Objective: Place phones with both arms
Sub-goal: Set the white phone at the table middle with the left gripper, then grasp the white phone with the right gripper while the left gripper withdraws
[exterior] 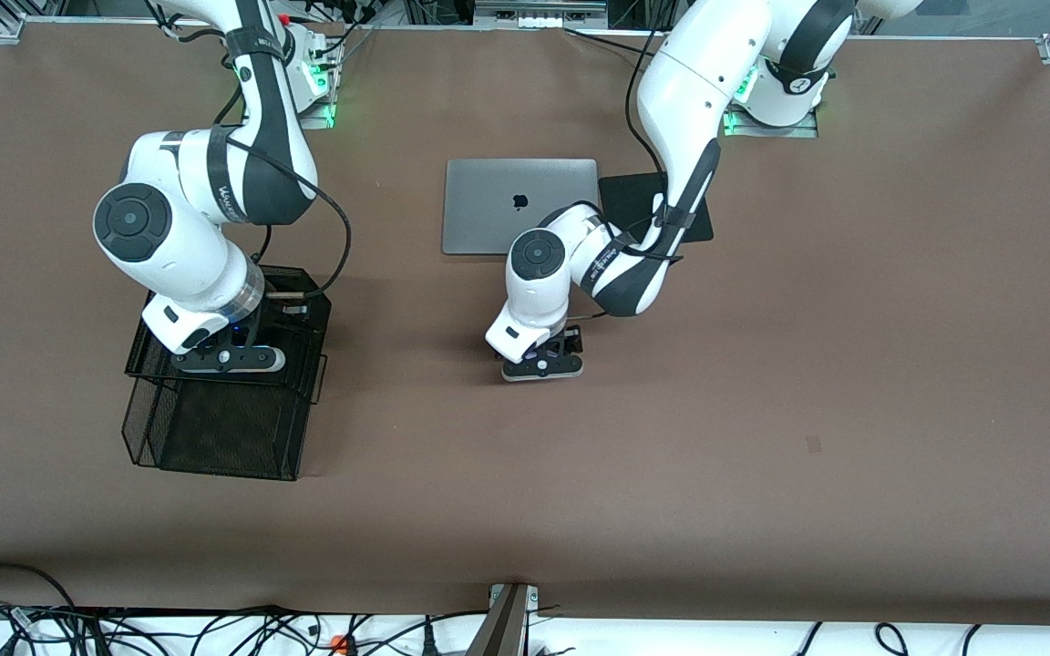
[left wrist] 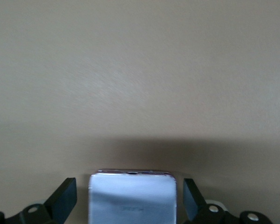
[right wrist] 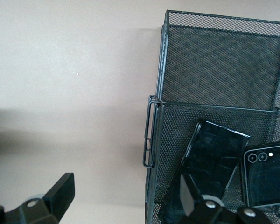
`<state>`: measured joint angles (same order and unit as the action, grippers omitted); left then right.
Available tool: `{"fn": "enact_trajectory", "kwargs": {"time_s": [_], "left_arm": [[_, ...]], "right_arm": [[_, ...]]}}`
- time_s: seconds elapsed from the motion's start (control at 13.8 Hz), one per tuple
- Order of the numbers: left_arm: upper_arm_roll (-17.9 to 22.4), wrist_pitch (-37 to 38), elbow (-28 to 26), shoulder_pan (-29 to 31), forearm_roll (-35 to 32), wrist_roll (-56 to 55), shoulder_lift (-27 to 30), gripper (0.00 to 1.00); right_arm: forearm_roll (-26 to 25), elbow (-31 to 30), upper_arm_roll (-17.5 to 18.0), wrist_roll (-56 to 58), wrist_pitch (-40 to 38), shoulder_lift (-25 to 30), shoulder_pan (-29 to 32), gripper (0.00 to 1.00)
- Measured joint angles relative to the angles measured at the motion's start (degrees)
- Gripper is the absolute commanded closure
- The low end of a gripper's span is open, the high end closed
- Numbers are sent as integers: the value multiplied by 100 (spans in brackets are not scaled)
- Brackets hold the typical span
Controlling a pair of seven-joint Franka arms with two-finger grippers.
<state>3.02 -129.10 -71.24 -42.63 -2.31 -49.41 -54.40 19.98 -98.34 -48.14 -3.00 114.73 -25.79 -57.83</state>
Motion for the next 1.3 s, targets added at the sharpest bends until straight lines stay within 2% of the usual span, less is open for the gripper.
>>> {"fn": "enact_trajectory", "kwargs": {"time_s": [0.14, 0.29, 0.51, 0.72, 0.94, 1.16, 1.3], "left_arm": [[114, 609, 81, 150, -4, 5, 253, 0], [170, 1391, 76, 570, -22, 391, 637, 0], [195, 2412, 47, 1522, -36, 1589, 1200, 0], [205, 3070, -41, 2494, -141, 3035, 1808, 0], [194, 3690, -112, 3325, -211, 4427, 2586, 0], [156, 3904, -538, 3826, -186, 5156, 3481, 0], [125, 3921, -1009, 3883, -95, 5243, 4086, 0]], "right_arm": [[64, 8, 13, 0, 3, 2, -3, 0], [371, 63, 147, 0, 89, -1, -36, 0], [911, 207, 671, -152, 548, -170, -89, 0], [1031, 915, 1296, -1558, 947, -989, -170, 0], [1067, 1817, 1637, -2589, 1387, -2026, -236, 0], [1081, 2093, 2035, -3188, 2333, -2697, -232, 0], [1081, 2134, 2194, -3395, 2698, -2958, -232, 0]]}}
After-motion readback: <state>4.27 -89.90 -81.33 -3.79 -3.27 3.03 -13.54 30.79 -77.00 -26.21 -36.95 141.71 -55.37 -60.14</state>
